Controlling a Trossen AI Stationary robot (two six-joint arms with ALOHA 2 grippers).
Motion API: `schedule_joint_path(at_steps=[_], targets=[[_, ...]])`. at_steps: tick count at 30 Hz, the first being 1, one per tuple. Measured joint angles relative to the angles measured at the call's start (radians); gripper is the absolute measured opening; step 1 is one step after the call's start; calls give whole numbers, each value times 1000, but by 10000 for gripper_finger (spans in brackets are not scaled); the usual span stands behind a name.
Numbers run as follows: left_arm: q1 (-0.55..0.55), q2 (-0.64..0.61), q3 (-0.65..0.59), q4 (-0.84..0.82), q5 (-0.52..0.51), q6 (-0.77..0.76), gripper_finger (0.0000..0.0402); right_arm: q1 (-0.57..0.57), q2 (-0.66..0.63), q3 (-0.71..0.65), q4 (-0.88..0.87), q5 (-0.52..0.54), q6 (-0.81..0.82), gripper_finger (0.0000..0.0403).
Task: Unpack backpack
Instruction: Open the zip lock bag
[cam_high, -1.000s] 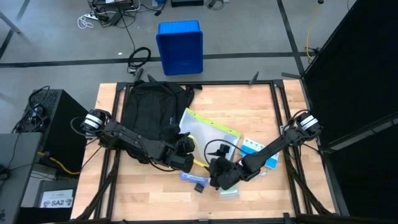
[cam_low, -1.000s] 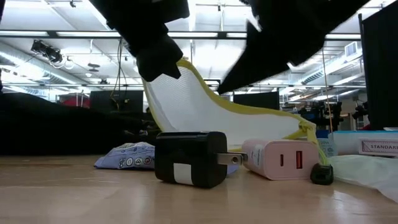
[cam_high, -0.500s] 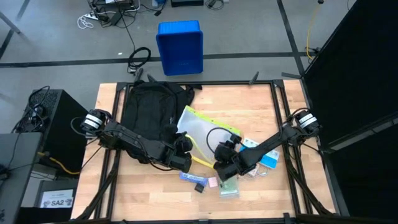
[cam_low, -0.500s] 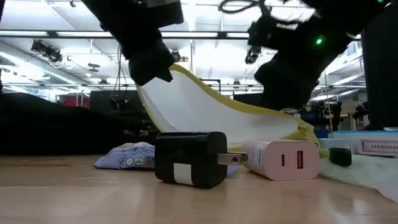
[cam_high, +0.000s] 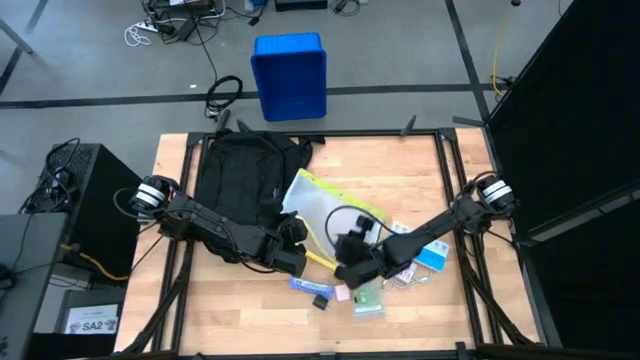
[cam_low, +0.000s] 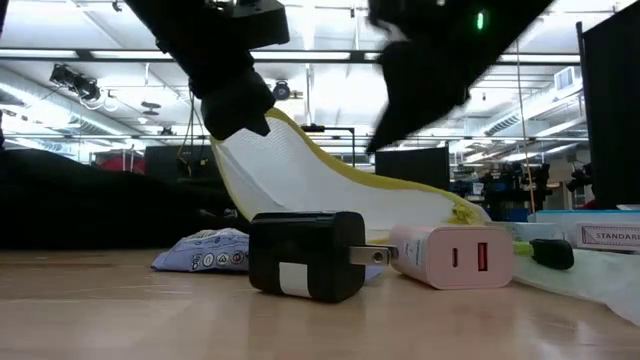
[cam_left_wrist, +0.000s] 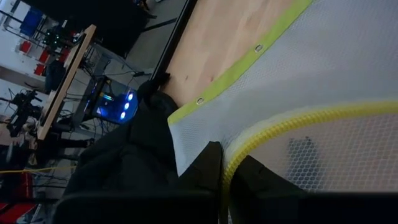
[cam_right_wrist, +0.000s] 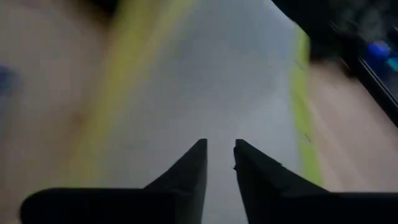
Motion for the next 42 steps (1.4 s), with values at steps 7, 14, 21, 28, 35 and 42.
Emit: schedule_joint_path(at_steps=[7, 14, 21, 28, 35, 42], targets=[[0, 0, 0, 0, 13, 0, 0, 75, 14, 39, 124, -27, -133, 194], [1, 0, 0, 2, 24, 0, 0, 97, 111, 117, 78, -39, -121, 278], [1, 0, 0, 2, 35, 1, 0, 76, 249, 273, -255, -13, 4, 268], [1, 0, 0, -1, 48, 3, 0, 69, 279, 350, -525, 30, 216, 222], [1, 0, 0, -2, 54, 4, 0, 49, 279, 367, -704, 43, 305, 69], [1, 0, 0, -2, 55, 4, 0, -8, 279, 367, -805, 112, 341, 6]])
